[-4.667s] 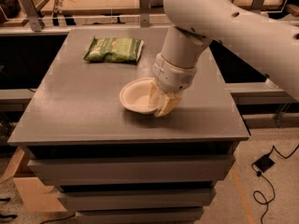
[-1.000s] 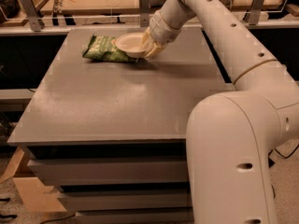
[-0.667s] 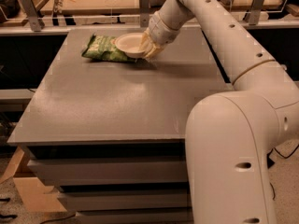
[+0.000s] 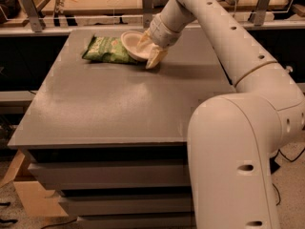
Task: Move paper bowl near green jalapeno chip bag
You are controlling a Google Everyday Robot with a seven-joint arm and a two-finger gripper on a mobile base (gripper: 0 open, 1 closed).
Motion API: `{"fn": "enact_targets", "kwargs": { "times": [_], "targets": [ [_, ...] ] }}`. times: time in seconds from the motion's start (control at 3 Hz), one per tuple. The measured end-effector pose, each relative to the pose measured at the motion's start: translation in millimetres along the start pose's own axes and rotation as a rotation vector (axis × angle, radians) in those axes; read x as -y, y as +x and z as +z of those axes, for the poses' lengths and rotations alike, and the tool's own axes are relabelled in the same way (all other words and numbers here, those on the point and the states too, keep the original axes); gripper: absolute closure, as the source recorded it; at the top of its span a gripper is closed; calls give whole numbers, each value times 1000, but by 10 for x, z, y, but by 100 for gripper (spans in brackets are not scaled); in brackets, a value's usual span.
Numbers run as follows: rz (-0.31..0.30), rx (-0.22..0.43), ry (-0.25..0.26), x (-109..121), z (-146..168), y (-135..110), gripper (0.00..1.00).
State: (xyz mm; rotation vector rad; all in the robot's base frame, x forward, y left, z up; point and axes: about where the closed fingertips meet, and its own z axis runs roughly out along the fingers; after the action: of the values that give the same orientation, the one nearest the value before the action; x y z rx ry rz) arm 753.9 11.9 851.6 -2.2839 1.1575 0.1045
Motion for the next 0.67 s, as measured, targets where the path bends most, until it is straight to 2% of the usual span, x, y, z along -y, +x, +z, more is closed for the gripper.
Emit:
{"fn": "enact_targets", "kwargs": {
  "times": [0.33, 0.67],
  "targets": [
    [0, 3, -2, 3, 37, -3, 0],
    [0, 3, -1, 22, 5, -16, 0]
  ]
}}
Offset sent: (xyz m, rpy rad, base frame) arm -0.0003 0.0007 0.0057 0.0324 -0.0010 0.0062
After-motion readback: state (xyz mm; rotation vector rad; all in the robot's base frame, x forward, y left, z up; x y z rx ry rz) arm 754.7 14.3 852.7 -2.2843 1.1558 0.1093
